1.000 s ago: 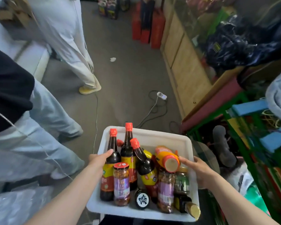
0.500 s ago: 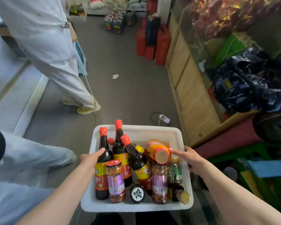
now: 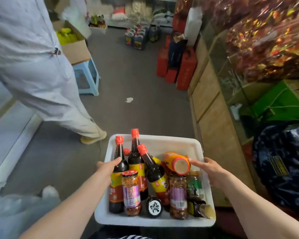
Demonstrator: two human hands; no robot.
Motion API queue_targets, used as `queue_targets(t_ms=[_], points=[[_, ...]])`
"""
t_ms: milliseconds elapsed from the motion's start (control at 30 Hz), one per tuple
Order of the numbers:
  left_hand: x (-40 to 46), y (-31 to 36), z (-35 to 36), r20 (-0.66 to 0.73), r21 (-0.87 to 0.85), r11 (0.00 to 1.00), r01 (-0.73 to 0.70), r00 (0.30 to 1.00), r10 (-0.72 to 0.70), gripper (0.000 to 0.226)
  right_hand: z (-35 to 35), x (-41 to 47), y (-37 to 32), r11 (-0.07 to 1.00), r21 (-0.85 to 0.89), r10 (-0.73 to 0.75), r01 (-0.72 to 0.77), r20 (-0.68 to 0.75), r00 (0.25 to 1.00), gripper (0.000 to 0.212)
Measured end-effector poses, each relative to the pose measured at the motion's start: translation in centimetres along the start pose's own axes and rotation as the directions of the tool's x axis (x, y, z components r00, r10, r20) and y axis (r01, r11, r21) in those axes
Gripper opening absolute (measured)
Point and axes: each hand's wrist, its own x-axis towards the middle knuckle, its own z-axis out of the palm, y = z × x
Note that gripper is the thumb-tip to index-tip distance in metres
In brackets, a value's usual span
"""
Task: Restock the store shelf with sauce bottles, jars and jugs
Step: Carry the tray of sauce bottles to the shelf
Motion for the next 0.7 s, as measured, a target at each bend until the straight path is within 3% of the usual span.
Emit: queue_targets(t_ms=[167, 300, 433, 700], points=[[6.8, 10.6, 5.6, 0.055, 0.027, 0.999, -0.019, 0.998, 0.018, 0.082, -1.2, 8.2, -7.8, 0.997, 0.074, 0.028, -0.023, -0.067, 0.997, 0.133], [11.5, 20.3, 10.1, 0.057, 0.047, 0.997, -0.056, 0.997, 0.054, 0.065, -2.3, 14.0, -16.0, 0.995, 0.098, -0.02, 0.031, -0.114, 0.993, 0.13], [15.8, 29.2, 14.7, 0.032, 0.038, 0.997, -0.065, 0.997, 0.064, 0.067, -3.6, 20.5, -24.6, 0.996, 0.077, -0.027, 0.036, -0.117, 0.993, 0.136], [24.8, 44.9, 24.9, -0.1, -0.009, 0.997, -0.074, 0.992, 0.073, 0.073, -6.7, 37.9, -42.5, 0.996, 0.077, -0.057, 0.056, 0.015, 0.998, 0.144]])
